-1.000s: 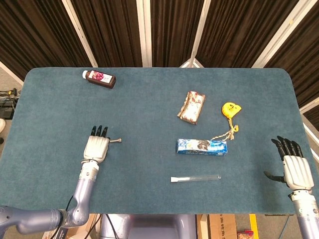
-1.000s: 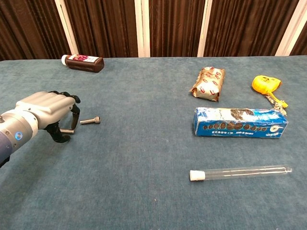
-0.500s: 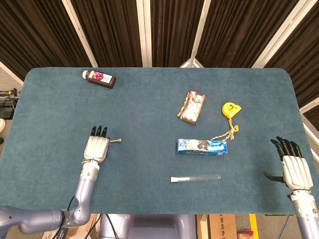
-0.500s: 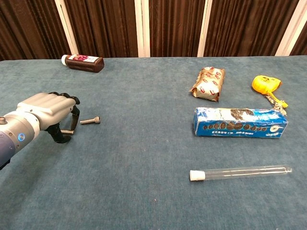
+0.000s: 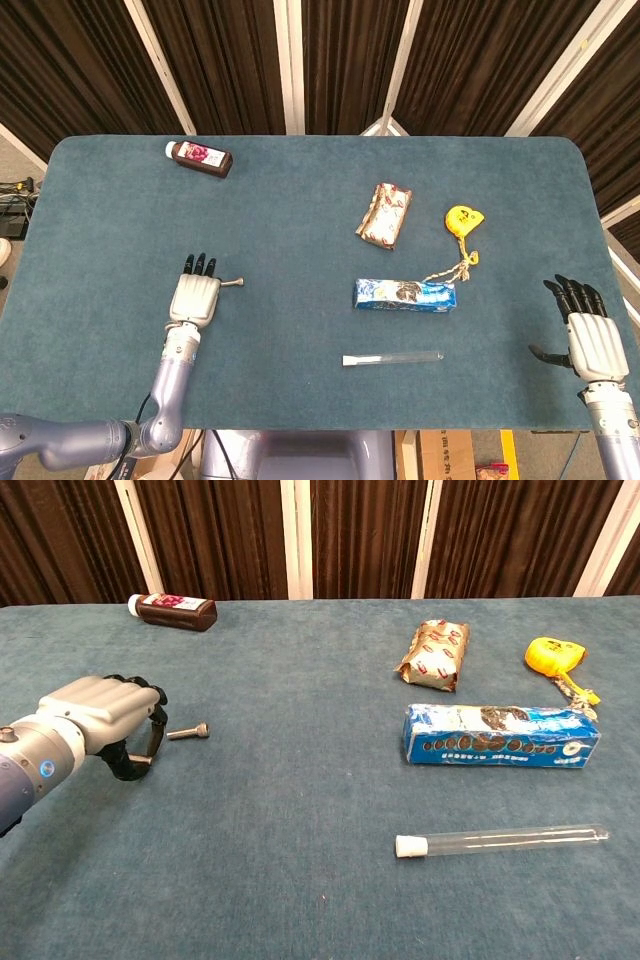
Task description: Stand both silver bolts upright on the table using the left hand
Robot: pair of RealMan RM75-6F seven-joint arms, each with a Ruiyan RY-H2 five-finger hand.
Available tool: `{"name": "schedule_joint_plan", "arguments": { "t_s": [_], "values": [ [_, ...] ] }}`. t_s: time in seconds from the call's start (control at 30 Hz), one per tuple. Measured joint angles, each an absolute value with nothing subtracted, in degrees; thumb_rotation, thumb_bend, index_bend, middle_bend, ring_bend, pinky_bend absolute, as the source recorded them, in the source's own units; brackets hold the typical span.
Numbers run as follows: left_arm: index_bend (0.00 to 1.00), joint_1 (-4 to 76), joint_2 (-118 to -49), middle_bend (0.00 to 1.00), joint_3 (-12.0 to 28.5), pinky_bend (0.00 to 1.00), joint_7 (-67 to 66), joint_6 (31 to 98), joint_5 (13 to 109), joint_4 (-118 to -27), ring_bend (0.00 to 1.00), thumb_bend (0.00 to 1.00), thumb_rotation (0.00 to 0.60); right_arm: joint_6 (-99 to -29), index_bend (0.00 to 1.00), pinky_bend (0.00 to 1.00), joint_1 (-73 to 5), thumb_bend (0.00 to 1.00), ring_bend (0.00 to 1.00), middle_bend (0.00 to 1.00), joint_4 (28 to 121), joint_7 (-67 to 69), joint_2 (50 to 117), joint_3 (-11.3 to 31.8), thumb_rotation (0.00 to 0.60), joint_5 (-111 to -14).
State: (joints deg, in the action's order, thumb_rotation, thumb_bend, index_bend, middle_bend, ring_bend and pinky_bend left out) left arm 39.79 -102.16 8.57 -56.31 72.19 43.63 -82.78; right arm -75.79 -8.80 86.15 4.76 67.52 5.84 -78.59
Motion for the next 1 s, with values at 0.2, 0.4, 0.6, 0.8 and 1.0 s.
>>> {"name": "schedule_joint_plan", "arguments": {
  "t_s": [0.2,0.4,0.6,0.8,1.0],
  "values": [
    [0.57,39.57,-101.29,0.11,8.96,0.0,-55.31,72.51,44.32,-83.93,0.0,0.52,0.6,-75.8,0.15,0.0,-8.82,0.11,0.05,0.09,86.23,4.74,67.51,5.77,0.6,-78.73],
    [0.58,38.75,-98.87,0.11,9.03,0.0,-52.76,72.46,45.63,-86.4,0.0,0.52,0.6,-75.85,0.15,0.0,-8.78,0.11,0.05,0.09,86.27,4.59,67.49,5.69,0.6,-78.79],
    [0.58,36.92,-95.87,0.11,8.99,0.0,-45.73,70.99,47.09,-88.58,0.0,0.52,0.6,-75.74,0.15,0.0,-8.84,0.11,0.05,0.09,86.41,4.27,67.55,5.6,0.6,-78.86],
    [0.58,34.26,-92.1,0.12,9.05,0.0,-33.54,68.17,49.8,-89.98,0.0,0.52,0.6,-75.51,0.15,0.0,-8.95,0.11,0.05,0.09,86.45,3.83,67.71,5.5,0.6,-78.81],
    [0.58,31.48,-89.06,0.11,9.07,0.0,-20.52,65.64,54.51,-89.58,0.0,0.52,0.6,-75.18,0.15,0.0,-9.09,0.11,0.05,0.09,86.45,3.26,67.97,5.38,0.6,-78.73]
  ]
}}
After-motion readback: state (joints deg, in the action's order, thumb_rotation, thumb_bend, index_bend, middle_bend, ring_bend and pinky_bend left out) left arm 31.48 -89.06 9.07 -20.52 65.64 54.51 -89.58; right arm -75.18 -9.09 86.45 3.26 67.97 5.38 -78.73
